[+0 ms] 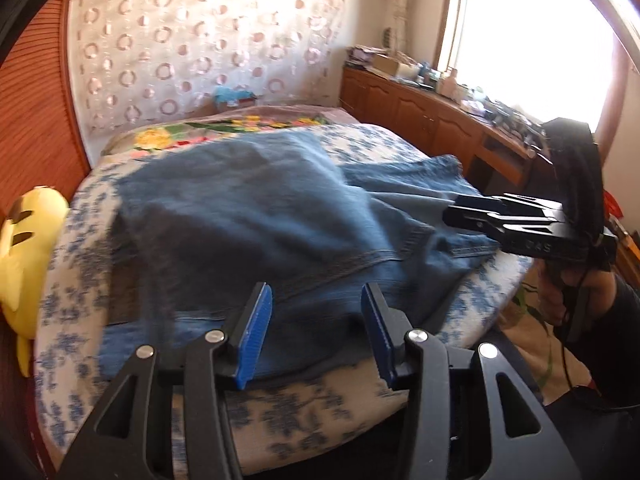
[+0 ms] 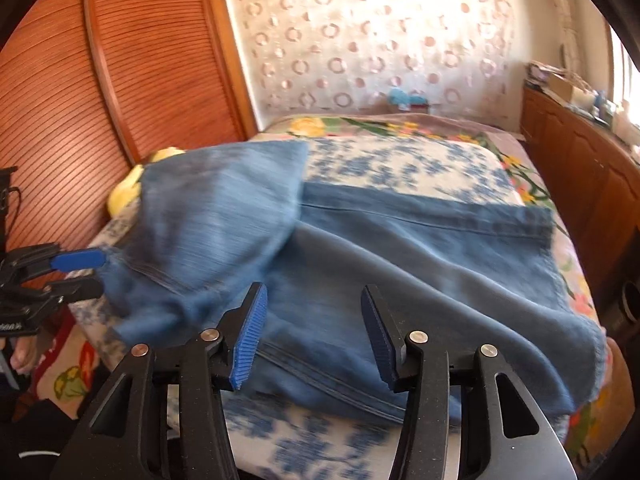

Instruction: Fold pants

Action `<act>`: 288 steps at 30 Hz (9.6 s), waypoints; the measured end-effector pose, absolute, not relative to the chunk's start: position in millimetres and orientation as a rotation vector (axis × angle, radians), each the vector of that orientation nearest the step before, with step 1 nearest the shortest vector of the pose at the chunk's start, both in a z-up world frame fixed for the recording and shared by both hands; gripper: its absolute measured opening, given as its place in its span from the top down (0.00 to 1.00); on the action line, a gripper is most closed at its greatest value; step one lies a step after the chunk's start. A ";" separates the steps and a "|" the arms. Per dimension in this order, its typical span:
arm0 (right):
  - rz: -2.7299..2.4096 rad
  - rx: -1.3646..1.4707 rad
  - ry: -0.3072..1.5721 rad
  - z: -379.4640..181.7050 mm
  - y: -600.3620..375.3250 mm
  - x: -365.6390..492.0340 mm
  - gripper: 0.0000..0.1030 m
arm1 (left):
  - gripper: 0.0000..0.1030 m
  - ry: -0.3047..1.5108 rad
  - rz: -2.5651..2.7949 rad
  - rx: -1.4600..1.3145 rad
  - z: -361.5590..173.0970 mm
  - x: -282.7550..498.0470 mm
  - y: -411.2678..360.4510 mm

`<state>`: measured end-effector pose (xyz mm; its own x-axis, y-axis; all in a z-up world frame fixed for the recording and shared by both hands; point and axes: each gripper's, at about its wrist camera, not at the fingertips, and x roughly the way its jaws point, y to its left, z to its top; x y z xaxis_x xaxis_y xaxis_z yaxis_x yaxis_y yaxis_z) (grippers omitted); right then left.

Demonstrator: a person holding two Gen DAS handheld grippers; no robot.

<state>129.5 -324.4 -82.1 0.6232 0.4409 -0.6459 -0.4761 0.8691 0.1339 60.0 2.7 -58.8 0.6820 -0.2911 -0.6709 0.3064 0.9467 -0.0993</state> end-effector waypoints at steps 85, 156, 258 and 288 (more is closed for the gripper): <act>0.127 0.177 0.828 -115.7 -514.2 134.4 0.78 | 0.38 0.691 -0.325 0.015 -77.3 102.6 -4.1; 0.563 -0.141 0.795 -116.2 -259.2 155.6 0.51 | 0.76 0.793 -0.256 0.027 -106.2 136.2 42.8; 0.577 -0.050 0.820 -122.7 -286.7 135.4 0.43 | 0.47 0.695 -0.343 0.102 -54.3 180.8 9.5; 0.604 -0.167 0.877 -113.4 -232.8 306.0 0.43 | 0.46 0.802 -0.319 0.007 -112.3 276.3 53.4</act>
